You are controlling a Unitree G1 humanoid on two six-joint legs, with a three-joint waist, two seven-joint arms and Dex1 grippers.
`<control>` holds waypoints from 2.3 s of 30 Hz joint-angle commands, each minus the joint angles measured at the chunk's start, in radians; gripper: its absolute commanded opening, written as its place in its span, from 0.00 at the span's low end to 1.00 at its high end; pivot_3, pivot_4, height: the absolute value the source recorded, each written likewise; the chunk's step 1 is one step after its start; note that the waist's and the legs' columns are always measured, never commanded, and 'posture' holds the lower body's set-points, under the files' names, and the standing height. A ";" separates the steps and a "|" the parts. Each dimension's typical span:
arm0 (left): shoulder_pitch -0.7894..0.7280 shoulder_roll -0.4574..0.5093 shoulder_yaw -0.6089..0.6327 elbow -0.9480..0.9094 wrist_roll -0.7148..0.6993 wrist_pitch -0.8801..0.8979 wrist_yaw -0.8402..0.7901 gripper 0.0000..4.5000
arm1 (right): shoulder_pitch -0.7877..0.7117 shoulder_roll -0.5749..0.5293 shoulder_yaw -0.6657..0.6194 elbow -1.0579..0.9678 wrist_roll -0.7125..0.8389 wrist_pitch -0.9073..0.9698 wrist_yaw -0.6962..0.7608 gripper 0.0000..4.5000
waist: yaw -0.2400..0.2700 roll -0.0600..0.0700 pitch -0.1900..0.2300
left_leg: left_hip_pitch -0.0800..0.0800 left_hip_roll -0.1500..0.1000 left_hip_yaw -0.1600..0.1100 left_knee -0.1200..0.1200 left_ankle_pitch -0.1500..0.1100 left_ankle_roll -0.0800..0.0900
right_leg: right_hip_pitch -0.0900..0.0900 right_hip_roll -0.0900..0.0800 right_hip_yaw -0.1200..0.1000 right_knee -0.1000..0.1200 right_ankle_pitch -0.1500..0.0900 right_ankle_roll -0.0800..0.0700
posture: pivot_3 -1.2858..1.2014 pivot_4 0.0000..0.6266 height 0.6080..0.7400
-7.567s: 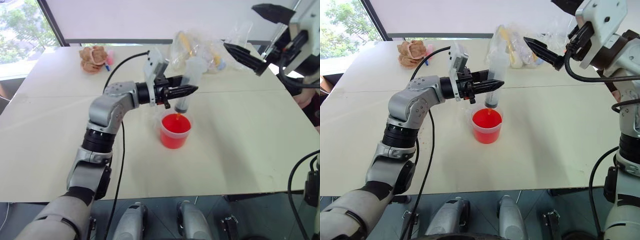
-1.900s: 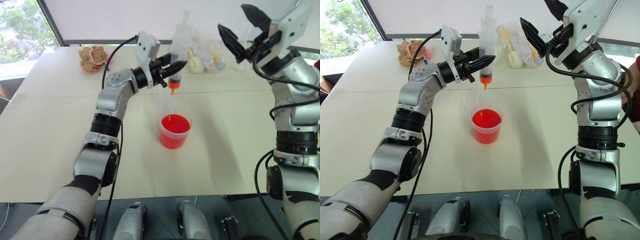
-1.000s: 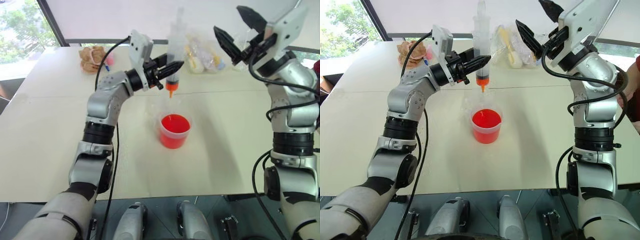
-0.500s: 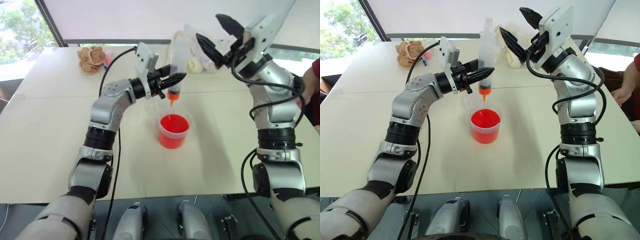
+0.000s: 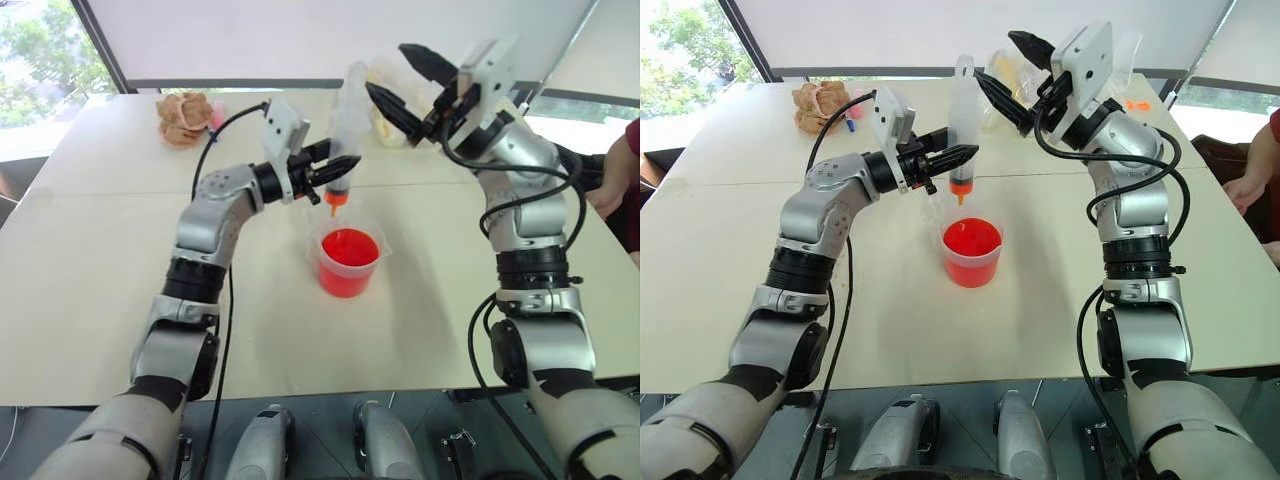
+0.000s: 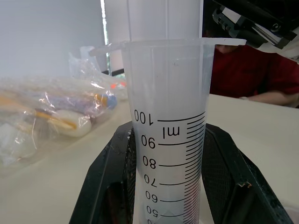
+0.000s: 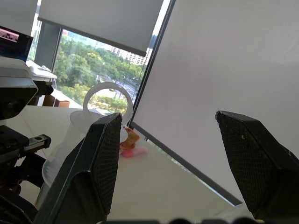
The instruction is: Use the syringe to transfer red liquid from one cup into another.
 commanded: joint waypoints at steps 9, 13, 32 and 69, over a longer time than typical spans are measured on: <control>-0.034 0.009 -0.058 0.009 0.059 -0.098 -0.054 0.30 | -0.090 -0.012 0.086 0.032 -0.093 -0.058 0.097 0.74 | 0.000 0.000 0.000 | 0.000 0.000 0.000 0.000 0.000 0.000 | 0.000 0.000 0.000 0.000 0.000 0.000 | 0.52 0.24 1.00; -0.043 0.005 -0.061 0.031 0.072 -0.124 -0.060 0.30 | -0.118 -0.020 0.097 0.054 -0.144 -0.115 0.089 0.69 | 0.000 0.000 0.000 | 0.000 0.000 0.000 0.000 0.000 0.000 | 0.000 0.000 0.000 0.000 0.000 0.000 | 0.52 0.24 1.00; -0.109 -0.035 0.012 0.023 -0.005 -0.051 -0.042 0.30 | -0.089 -0.022 0.111 -0.027 -0.151 -0.102 0.104 0.01 | 0.001 0.000 0.000 | 0.000 0.000 0.000 0.000 0.001 -0.001 | 0.000 0.000 0.000 0.000 0.000 0.000 | 0.52 0.24 1.00; -0.185 0.024 0.075 -0.043 -0.060 0.051 -0.037 0.30 | 0.018 -0.048 -0.033 -0.151 -0.079 0.013 -0.023 0.66 | 0.005 0.000 0.000 | 0.000 0.000 -0.001 0.000 0.002 -0.004 | 0.000 0.000 0.000 0.000 0.000 0.000 | 0.52 0.24 1.00</control>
